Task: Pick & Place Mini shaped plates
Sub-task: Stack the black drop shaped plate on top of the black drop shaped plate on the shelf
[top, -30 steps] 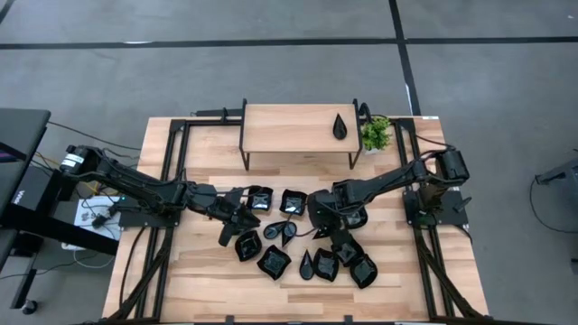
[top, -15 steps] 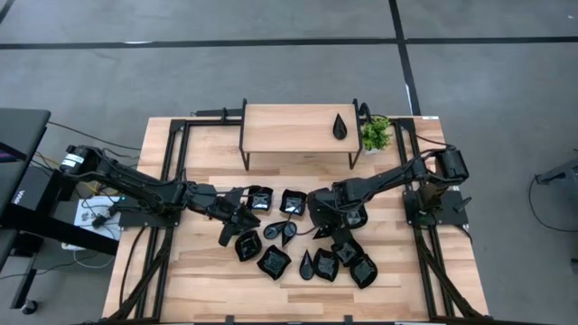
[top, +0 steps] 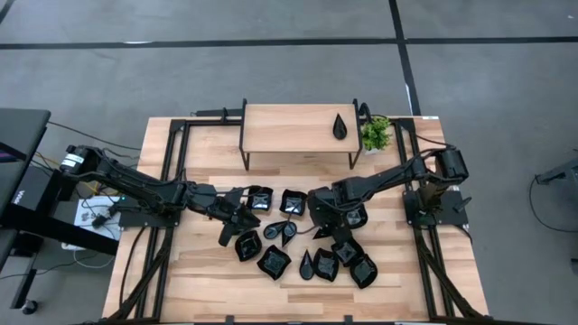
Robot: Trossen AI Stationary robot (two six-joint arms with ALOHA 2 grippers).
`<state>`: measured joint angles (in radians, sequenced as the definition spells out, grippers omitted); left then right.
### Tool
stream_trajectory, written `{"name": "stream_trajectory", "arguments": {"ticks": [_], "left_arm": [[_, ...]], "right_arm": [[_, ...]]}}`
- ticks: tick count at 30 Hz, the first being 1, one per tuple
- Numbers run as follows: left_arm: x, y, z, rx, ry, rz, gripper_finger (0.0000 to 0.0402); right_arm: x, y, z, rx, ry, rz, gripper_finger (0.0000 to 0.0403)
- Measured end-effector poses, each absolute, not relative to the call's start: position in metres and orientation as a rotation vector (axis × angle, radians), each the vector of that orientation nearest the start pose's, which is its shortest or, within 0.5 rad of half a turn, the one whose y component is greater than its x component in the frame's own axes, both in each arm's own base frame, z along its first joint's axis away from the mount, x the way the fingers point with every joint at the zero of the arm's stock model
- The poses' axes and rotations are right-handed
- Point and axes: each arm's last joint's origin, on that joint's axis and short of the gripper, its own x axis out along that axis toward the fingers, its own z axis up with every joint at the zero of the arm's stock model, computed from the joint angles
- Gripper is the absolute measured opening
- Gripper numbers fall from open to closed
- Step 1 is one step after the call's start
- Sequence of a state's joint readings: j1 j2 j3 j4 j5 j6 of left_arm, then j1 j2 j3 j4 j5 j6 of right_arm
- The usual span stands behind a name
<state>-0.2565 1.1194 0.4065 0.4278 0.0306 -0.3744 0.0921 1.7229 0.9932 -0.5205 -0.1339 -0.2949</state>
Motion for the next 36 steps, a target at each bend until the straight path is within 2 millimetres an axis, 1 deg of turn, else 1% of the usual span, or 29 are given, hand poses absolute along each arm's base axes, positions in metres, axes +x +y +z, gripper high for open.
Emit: {"name": "stream_trajectory", "arguments": {"ticks": [5,13,25,30,36], "left_arm": [[0.2147,-0.0572,0.199,-0.337,0.334,-0.228,0.0056],[0.2147,-0.0572,0.199,-0.337,0.334,-0.228,0.0056],[0.2147,-0.0572,0.199,-0.337,0.334,-0.228,0.0056],[0.2147,-0.0572,0.199,-0.337,0.334,-0.228,0.0056],[0.2147,-0.0572,0.199,-0.337,0.334,-0.228,0.0056]], "right_arm": [[0.3113,0.0326,0.1543,-0.216,1.21,0.394,0.0065],[0.3037,0.0339,0.1447,-0.208,1.238,0.4,0.0065],[0.3066,0.0338,0.1454,-0.202,1.207,0.391,0.0064],[0.3066,0.0338,0.1454,-0.202,1.207,0.391,0.0047],[0.3066,0.0338,0.1454,-0.202,1.207,0.391,0.0008]]}}
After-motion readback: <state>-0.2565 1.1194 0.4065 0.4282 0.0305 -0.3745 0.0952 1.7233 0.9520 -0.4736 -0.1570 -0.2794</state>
